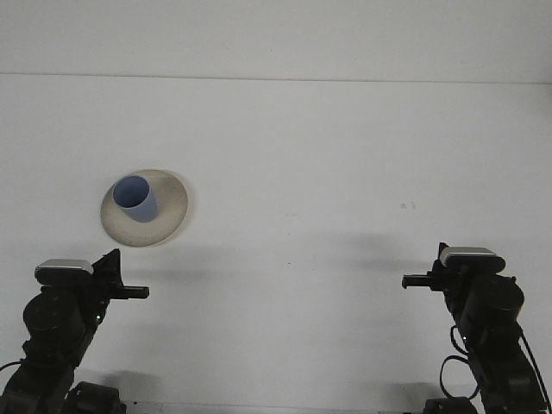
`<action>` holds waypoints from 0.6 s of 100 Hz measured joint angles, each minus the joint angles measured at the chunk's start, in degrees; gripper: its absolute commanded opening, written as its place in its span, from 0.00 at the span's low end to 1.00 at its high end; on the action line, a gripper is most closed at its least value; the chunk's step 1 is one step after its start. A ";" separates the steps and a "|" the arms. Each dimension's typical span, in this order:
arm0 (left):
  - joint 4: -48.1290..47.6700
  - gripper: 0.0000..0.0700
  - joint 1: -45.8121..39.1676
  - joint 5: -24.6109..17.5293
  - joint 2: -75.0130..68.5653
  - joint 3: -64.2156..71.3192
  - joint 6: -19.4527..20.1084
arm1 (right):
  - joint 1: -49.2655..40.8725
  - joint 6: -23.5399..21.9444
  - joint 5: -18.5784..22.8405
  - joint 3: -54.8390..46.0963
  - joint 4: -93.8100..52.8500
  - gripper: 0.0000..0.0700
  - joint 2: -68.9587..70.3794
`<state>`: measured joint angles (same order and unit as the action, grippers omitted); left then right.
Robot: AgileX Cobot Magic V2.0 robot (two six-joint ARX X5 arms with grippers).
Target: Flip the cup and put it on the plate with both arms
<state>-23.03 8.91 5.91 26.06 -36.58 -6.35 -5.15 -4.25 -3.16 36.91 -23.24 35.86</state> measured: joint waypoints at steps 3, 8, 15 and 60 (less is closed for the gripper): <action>0.00 0.02 0.00 0.00 0.00 0.00 0.00 | 0.00 0.00 0.00 0.00 0.00 0.00 0.00; 0.00 0.02 0.00 0.00 0.00 0.00 0.00 | 0.00 0.00 0.00 0.00 0.00 0.00 0.00; 0.00 0.02 0.00 0.00 0.00 0.00 0.00 | 0.00 0.00 0.00 0.00 0.00 0.00 0.00; 1.05 0.01 -0.02 0.02 -0.66 0.00 0.44 | 0.00 0.00 0.00 0.00 0.00 0.00 0.00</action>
<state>-21.98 8.88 5.93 25.41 -36.58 -5.91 -5.15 -4.25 -3.16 36.91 -23.24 35.86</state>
